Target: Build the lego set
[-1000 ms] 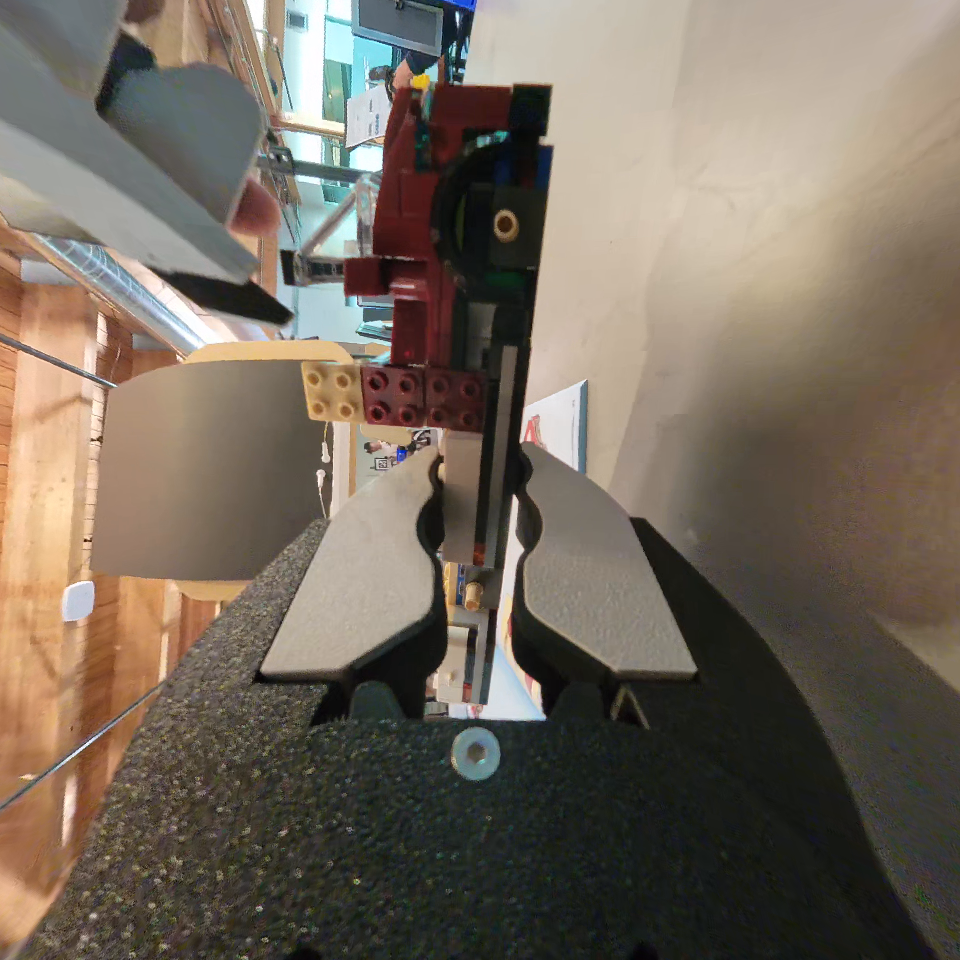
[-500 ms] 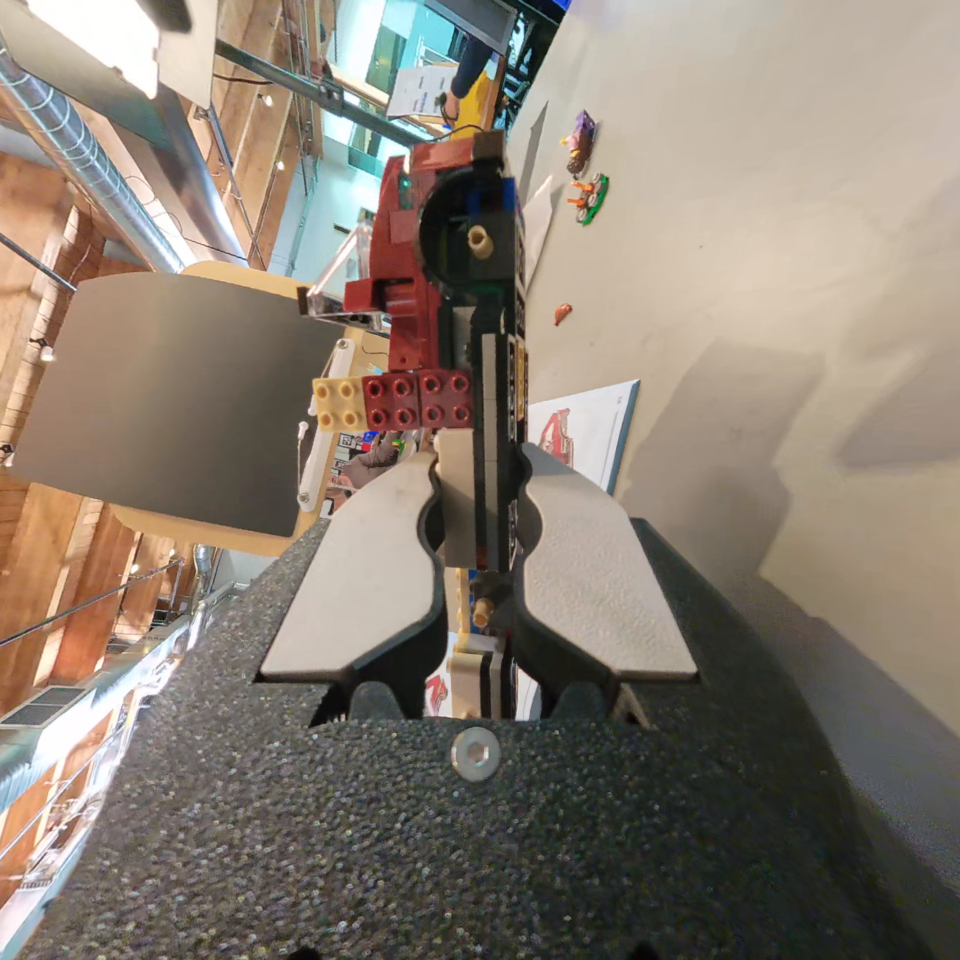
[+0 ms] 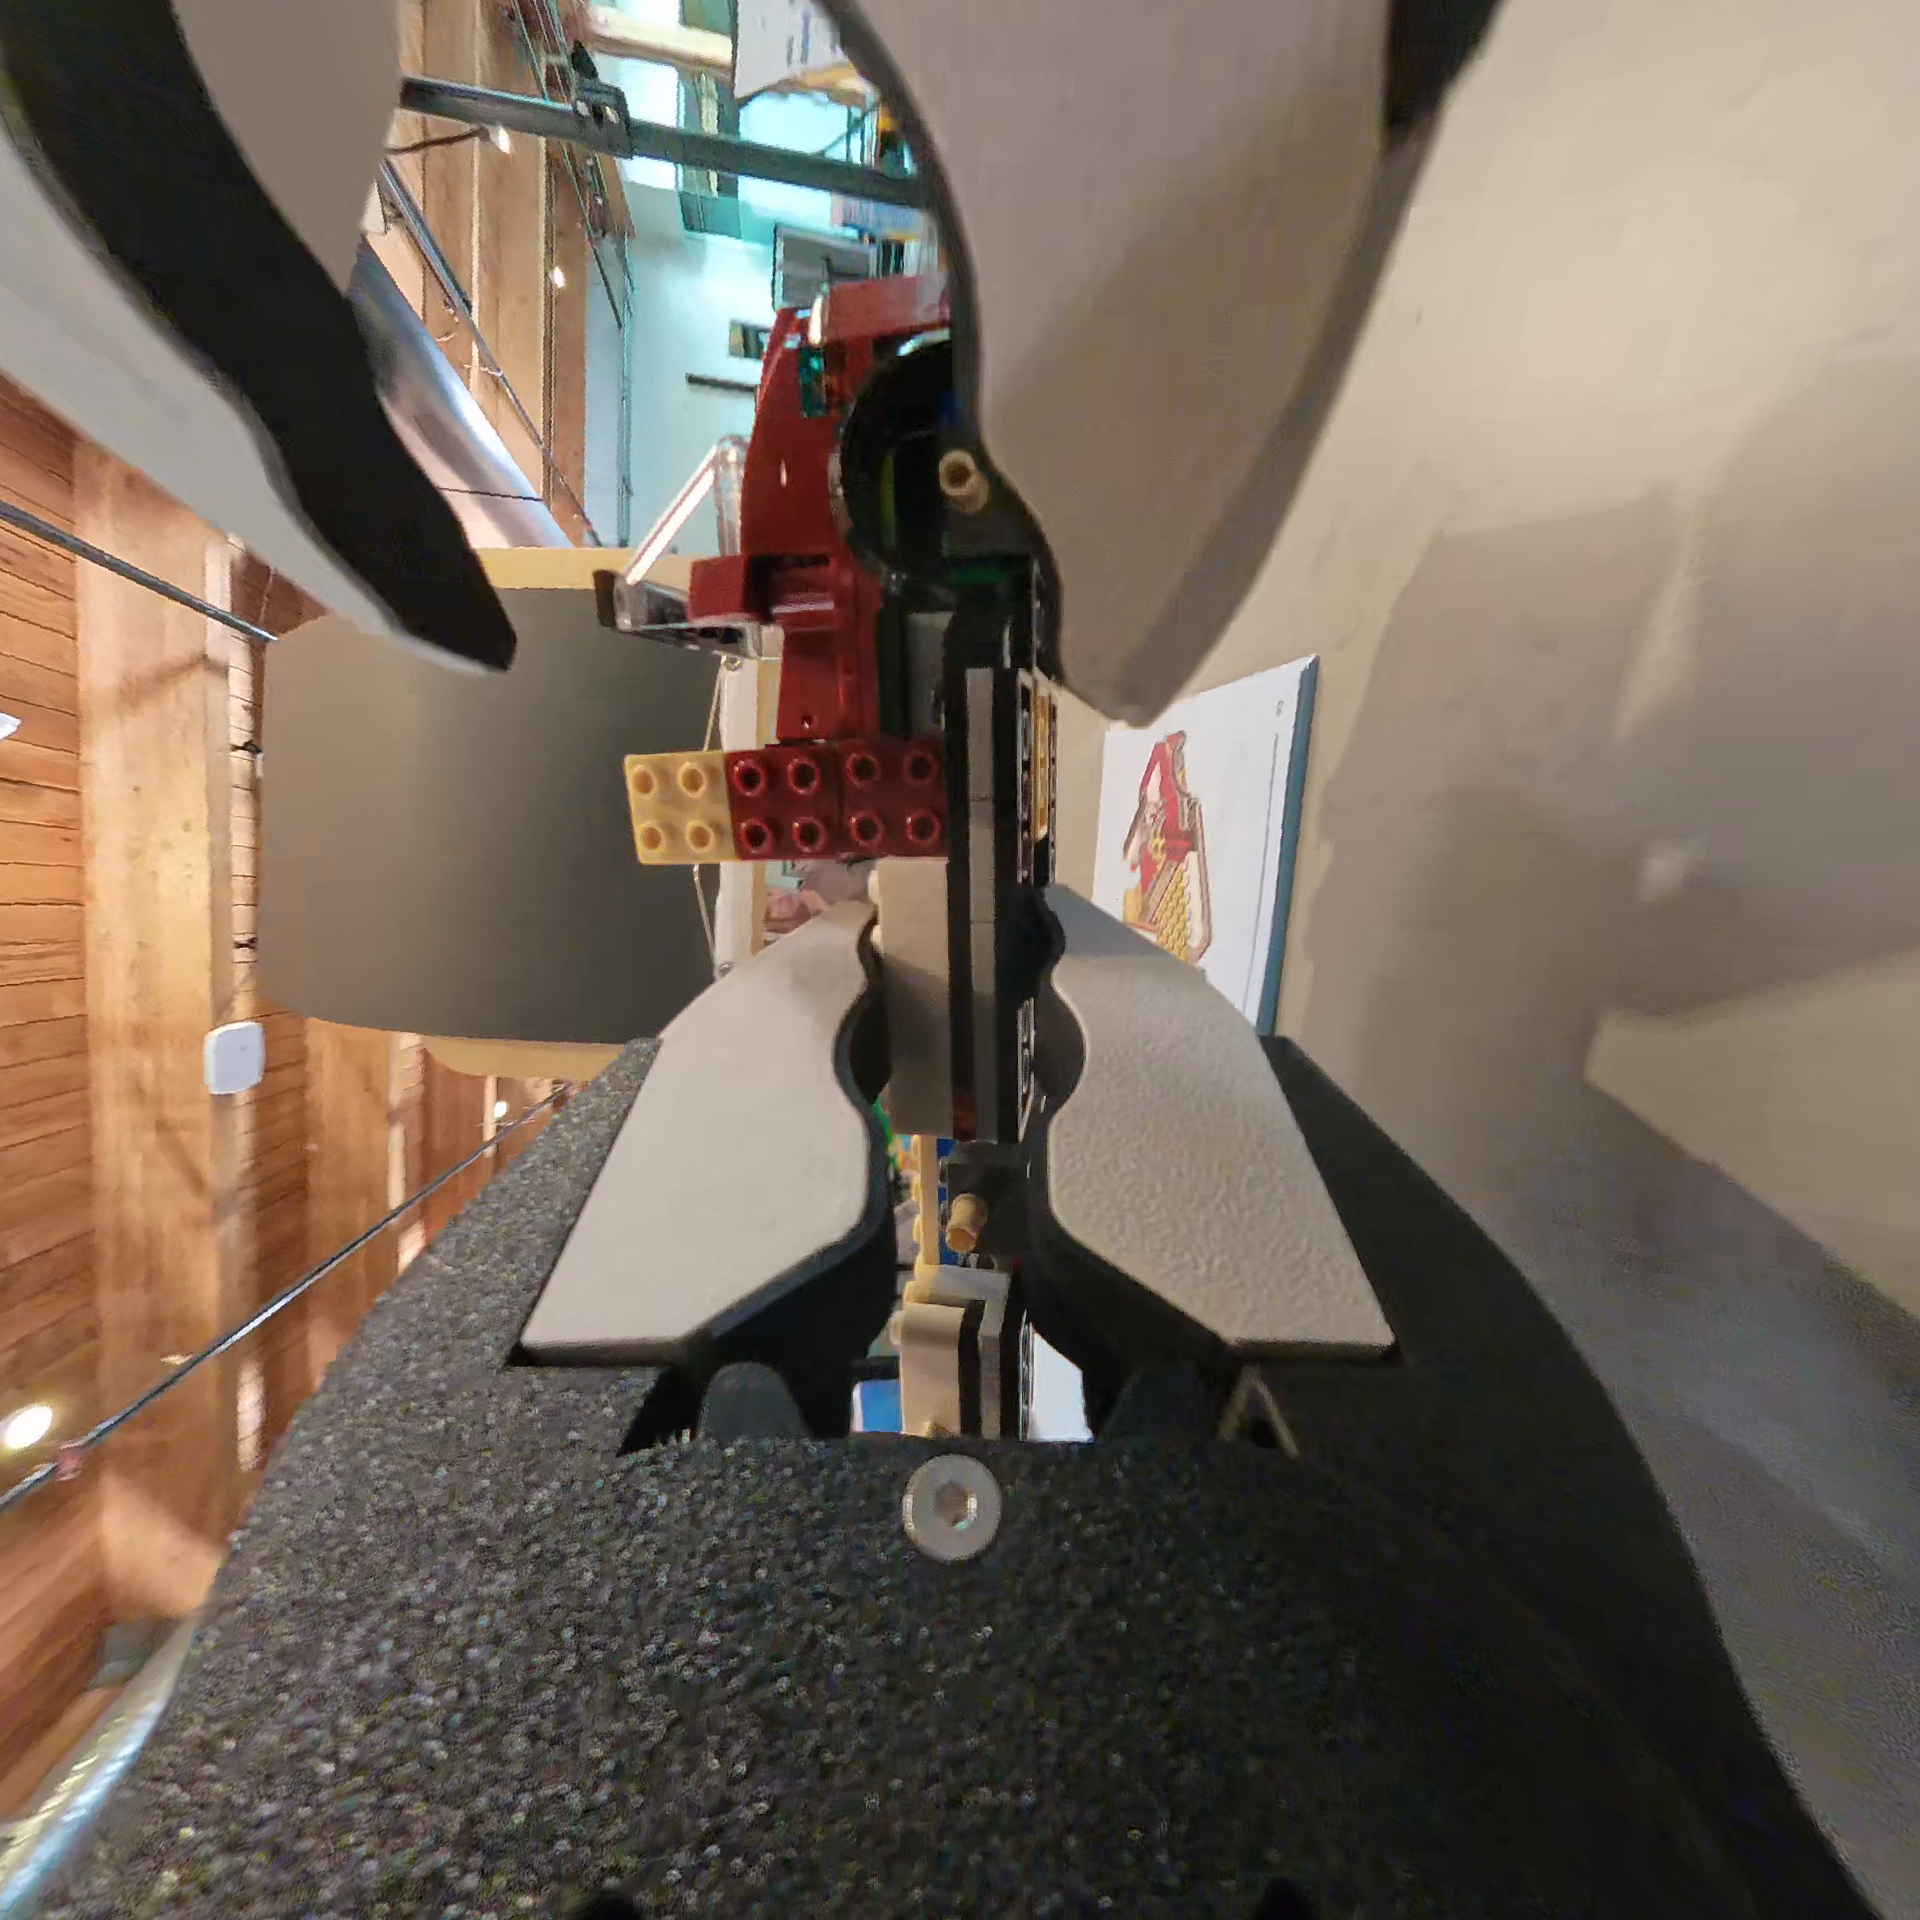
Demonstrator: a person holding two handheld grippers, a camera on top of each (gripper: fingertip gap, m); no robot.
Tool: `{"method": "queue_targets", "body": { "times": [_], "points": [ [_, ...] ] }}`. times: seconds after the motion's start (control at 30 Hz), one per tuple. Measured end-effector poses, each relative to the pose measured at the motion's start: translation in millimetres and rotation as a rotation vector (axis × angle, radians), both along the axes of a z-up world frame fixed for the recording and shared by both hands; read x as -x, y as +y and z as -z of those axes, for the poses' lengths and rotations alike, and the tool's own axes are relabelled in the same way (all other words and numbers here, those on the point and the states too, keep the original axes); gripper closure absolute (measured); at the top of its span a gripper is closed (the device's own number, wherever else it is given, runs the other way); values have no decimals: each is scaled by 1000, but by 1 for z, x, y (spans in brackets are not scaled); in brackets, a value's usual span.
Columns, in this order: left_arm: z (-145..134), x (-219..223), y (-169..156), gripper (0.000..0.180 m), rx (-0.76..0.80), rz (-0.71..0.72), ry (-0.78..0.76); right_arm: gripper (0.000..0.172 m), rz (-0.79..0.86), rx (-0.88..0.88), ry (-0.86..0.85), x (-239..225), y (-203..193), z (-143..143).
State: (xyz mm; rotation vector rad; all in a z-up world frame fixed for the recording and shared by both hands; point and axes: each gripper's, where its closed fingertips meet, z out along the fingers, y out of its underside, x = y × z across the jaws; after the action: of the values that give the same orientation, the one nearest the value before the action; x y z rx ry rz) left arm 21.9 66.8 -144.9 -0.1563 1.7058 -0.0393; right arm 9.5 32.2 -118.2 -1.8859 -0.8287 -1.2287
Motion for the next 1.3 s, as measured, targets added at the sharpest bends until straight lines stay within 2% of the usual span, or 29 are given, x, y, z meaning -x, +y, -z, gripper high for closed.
{"method": "queue_targets", "body": {
  "times": [0.23, 0.63, 0.9, 1.3],
  "points": [
    [0, 1, -3, 157, -102, -39, 22, 87, 35, 17, -115, -4, 9, 6],
    [-2, 1, -7, 157, -124, -20, 12, 90, -2, 52, -107, -4, 3, 16],
    [-4, 2, -15, 157, -143, 22, -12, 96, -78, 70, -146, -1, 0, 14],
    [-7, 3, -20, 157, -155, 31, -39, 104, -80, 47, -169, -4, -2, 10]
  ]
}}
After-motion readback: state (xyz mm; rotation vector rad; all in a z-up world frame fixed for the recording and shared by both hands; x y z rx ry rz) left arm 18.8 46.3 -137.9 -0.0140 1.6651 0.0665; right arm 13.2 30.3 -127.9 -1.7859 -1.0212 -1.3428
